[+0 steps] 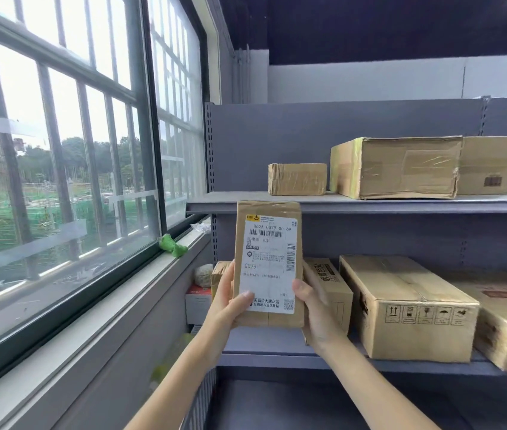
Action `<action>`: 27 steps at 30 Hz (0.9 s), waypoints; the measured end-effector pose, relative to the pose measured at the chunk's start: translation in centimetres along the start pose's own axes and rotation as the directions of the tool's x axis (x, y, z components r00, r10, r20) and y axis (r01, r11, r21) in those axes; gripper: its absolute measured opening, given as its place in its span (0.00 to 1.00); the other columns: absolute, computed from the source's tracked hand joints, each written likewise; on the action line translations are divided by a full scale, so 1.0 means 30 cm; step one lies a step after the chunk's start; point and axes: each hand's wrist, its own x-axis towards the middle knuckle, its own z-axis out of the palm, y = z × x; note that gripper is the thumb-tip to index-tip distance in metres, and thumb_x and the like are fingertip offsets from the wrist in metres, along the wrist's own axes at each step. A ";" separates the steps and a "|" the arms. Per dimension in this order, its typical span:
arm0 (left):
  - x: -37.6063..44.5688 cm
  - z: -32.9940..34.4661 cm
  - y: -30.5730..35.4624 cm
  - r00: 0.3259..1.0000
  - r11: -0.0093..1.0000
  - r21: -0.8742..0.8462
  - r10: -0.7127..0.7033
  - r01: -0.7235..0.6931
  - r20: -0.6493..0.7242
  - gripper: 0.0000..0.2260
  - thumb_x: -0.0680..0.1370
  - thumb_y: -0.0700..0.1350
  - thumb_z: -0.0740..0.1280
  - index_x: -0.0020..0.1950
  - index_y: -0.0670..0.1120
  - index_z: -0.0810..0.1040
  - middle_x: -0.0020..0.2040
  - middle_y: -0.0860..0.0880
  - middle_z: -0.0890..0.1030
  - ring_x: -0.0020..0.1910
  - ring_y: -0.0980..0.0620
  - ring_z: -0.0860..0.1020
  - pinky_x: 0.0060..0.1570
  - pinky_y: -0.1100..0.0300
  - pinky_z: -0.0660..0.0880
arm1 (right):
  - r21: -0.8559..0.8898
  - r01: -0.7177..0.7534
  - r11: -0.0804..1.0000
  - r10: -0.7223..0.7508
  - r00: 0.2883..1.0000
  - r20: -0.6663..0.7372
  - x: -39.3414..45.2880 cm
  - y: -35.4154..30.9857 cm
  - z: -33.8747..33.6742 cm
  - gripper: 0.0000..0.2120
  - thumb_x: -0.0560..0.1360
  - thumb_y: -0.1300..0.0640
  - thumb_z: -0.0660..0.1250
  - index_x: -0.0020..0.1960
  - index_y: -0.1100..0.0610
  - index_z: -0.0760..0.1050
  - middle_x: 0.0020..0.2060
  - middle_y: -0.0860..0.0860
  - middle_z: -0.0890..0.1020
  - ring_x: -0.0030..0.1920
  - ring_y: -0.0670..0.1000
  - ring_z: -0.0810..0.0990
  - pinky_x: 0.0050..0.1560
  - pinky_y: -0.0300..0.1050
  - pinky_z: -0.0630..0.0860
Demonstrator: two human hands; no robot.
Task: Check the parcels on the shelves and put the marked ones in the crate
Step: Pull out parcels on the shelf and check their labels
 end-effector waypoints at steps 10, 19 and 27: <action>-0.033 0.002 -0.001 0.990 0.999 0.021 0.037 -0.034 -0.134 0.30 0.64 0.54 0.70 0.66 0.59 0.70 0.62 0.50 0.79 0.60 0.48 0.78 0.61 0.44 0.73 | -0.106 -0.034 0.994 0.050 0.987 0.151 -0.009 0.006 -0.010 0.27 0.67 0.44 0.63 0.66 0.45 0.67 0.56 0.38 0.80 0.59 0.40 0.77 0.55 0.35 0.75; -0.034 -0.012 0.085 0.967 0.992 -0.098 0.054 -0.081 -0.247 0.31 0.65 0.52 0.70 0.67 0.50 0.70 0.59 0.41 0.79 0.58 0.38 0.77 0.58 0.39 0.73 | -0.078 0.105 0.991 -0.073 0.940 0.334 -0.043 -0.043 0.056 0.40 0.59 0.53 0.72 0.66 0.42 0.58 0.53 0.32 0.79 0.55 0.32 0.76 0.48 0.26 0.73; 0.161 -0.115 0.225 0.964 0.972 0.071 0.232 -0.225 -0.129 0.26 0.66 0.52 0.67 0.64 0.52 0.69 0.54 0.51 0.82 0.51 0.55 0.81 0.44 0.62 0.78 | -0.138 0.292 0.946 -0.232 0.911 0.340 0.173 -0.163 0.125 0.38 0.65 0.57 0.71 0.68 0.41 0.56 0.57 0.40 0.77 0.57 0.38 0.77 0.49 0.31 0.75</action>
